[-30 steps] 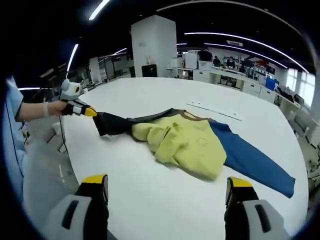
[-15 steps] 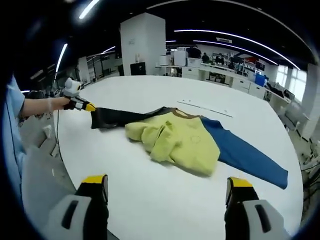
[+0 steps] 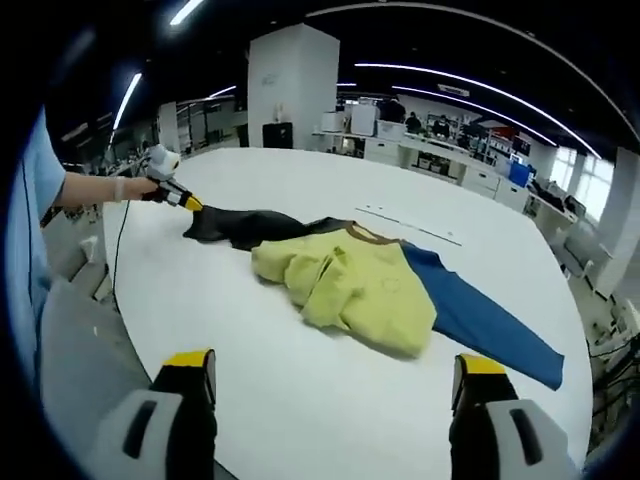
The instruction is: Fold the garment on the visible template until the final outline fits inside the template.
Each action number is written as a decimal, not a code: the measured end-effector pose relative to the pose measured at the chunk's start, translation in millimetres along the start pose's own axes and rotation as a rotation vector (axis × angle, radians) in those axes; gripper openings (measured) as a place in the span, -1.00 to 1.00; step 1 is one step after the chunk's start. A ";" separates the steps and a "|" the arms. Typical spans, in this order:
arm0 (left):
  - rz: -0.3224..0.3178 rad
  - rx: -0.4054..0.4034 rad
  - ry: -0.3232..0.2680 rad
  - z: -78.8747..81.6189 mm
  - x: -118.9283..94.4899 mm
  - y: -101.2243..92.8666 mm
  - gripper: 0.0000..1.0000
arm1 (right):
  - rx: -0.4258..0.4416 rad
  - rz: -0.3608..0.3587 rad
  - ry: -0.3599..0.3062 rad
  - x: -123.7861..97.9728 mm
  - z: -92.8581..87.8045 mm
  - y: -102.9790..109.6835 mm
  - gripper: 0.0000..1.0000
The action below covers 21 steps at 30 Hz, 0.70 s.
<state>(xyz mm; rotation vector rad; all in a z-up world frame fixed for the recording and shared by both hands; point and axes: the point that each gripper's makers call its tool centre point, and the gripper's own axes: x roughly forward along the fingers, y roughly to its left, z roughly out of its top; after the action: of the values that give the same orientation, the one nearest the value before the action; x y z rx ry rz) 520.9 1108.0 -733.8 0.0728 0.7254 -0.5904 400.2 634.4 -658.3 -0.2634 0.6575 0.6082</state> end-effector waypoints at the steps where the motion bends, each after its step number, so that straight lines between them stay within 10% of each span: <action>1: 0.013 0.012 0.006 0.2 1.3 9.1 -1.00 | 0.006 -0.001 0.002 -1.0 -1.4 0.9 0.99; 21: 0.166 -0.016 0.149 -14.1 6.3 108.1 -1.00 | 0.043 -0.011 0.071 -4.6 -27.1 -6.8 0.99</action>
<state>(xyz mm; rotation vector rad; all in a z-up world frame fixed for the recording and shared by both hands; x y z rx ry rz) 573.7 1199.0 -763.3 0.1623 0.8594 -0.4231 388.1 615.8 -675.9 -0.2492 0.7358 0.5757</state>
